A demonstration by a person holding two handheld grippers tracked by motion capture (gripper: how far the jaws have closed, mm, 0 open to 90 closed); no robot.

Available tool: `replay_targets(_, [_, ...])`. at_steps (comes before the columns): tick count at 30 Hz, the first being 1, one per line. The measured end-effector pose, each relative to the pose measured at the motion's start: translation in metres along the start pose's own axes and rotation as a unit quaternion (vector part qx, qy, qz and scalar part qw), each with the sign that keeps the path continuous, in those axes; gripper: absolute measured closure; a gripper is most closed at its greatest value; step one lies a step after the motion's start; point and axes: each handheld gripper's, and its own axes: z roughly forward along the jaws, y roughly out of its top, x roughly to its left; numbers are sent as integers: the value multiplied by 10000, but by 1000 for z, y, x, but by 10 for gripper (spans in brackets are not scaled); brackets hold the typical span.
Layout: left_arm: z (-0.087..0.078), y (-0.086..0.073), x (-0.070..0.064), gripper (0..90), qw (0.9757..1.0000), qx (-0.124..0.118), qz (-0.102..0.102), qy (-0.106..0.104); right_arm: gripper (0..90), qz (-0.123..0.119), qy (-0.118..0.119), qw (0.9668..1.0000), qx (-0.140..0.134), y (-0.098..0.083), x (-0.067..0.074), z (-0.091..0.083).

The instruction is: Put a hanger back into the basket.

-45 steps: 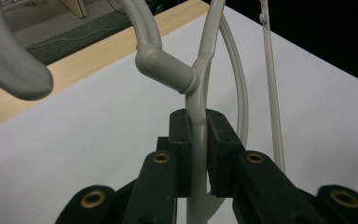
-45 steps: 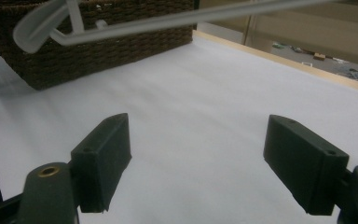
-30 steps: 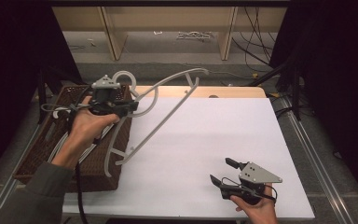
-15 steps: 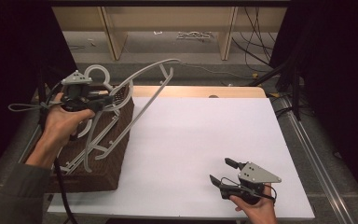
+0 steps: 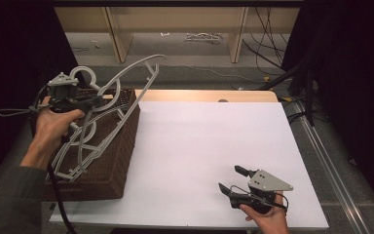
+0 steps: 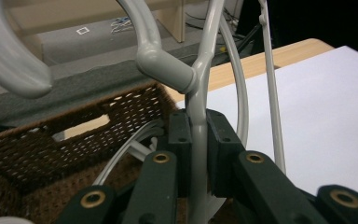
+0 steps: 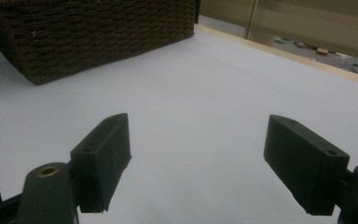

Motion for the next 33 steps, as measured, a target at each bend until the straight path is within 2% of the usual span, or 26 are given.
replay_targets(3, [3, -8, 8, 817, 10000, -31, -15, 67, 237, 15, 3, 10000, -3, 0, 0, 0])
replay_targets(10, [1, -25, 26, 817, 9995, 10, 104, 287, 237, 2, 3, 10000, 4, 0, 0, 0])
replay_targets(14, [1, -36, 37, 817, 9993, 32, 11, 379, 238, 5, -1, 10000, 31, 0, 0, 0])
replay_targets(16, [0, -41, 44, 817, 9989, 46, 28, 458, 238, 9, 14, 10000, 30, 0, 0, 0])
replay_targets(18, [0, -46, 50, 817, 9988, 46, -13, 487, 238, -11, 4, 10000, 10, 0, 0, 0])
replay_targets(22, [-1, -56, 59, 816, 9987, 112, 63, 500, 238, 12, -19, 10000, -1, -1, 0, 1])
replay_targets(27, [-4, -69, 68, 816, 9981, 194, 34, 578, 238, 2, -5, 10000, 1, -1, 1, 1])
replay_targets(29, [-6, -74, 71, 816, 9980, 215, 39, 585, 238, 73, 31, 9999, 100, -1, 1, 0])
replay_targets(30, [-6, -75, 73, 816, 9980, 191, 15, 608, 238, 4, 14, 10000, 72, -1, 0, 1])
replay_targets(33, [-7, -81, 77, 816, 9974, 238, 83, 678, 237, 12, 20, 10000, 70, -1, 0, 1])
